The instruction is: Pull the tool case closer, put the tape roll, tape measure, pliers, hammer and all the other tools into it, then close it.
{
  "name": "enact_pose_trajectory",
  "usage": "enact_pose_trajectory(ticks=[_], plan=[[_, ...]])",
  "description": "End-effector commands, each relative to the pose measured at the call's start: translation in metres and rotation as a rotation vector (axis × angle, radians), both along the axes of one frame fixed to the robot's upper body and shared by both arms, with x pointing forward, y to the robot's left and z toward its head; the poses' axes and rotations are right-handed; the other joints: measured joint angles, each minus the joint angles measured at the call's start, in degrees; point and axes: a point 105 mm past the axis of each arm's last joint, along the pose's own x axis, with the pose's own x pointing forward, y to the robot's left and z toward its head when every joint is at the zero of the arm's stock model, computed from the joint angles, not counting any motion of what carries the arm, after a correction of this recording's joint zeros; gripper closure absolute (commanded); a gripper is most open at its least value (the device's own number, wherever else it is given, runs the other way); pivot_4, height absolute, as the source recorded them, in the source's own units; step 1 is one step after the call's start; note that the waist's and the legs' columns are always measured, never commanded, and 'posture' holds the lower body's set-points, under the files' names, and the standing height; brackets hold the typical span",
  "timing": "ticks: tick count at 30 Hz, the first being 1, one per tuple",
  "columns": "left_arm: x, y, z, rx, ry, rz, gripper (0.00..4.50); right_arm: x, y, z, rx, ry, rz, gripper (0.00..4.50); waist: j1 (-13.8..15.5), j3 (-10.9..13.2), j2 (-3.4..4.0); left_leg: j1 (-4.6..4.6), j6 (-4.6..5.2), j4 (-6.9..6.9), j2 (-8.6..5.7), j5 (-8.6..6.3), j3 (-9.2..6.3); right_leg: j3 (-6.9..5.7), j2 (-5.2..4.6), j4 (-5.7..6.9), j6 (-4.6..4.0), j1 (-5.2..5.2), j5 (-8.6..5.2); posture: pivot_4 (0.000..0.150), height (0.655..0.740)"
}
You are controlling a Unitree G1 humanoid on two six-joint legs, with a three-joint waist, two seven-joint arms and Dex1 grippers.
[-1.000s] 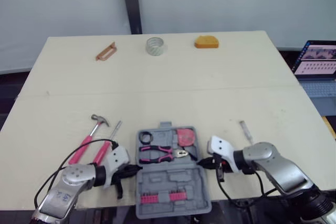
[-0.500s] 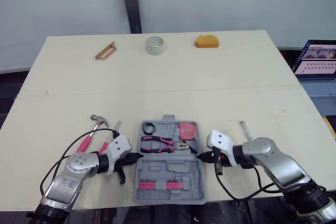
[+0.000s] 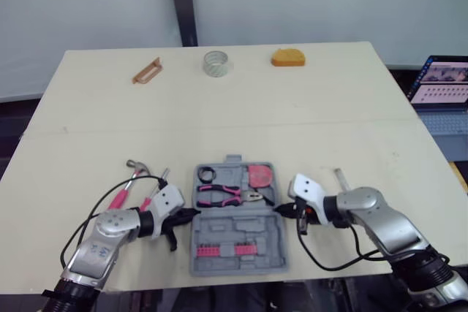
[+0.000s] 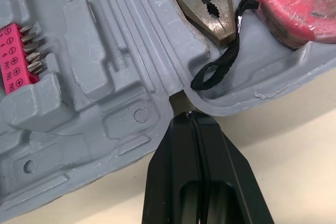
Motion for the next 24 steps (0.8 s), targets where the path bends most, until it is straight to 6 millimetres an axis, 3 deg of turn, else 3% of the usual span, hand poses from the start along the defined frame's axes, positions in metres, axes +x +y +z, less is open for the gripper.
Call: enact_pose_trajectory(ticks=[1,24], plan=[[0.002,-0.008,0.005,-0.015,-0.038,-0.023,4.5,0.006,0.008,0.014,0.037,-0.067,0.017,4.46,-0.05,0.0,0.0,0.0,0.0,0.0,0.0,0.0,0.0,0.0,0.0,0.0,0.0,0.0,0.0,0.15,0.74],[0.015,-0.005,0.009,-0.013,-0.069,-0.011,4.5,0.011,0.01,0.015,0.045,-0.084,0.007,4.46,-0.17,0.0,0.0,0.0,0.0,0.09,0.0,0.0,0.01,0.02,0.0,0.06,0.0,0.0,0.0,0.15,0.74]])
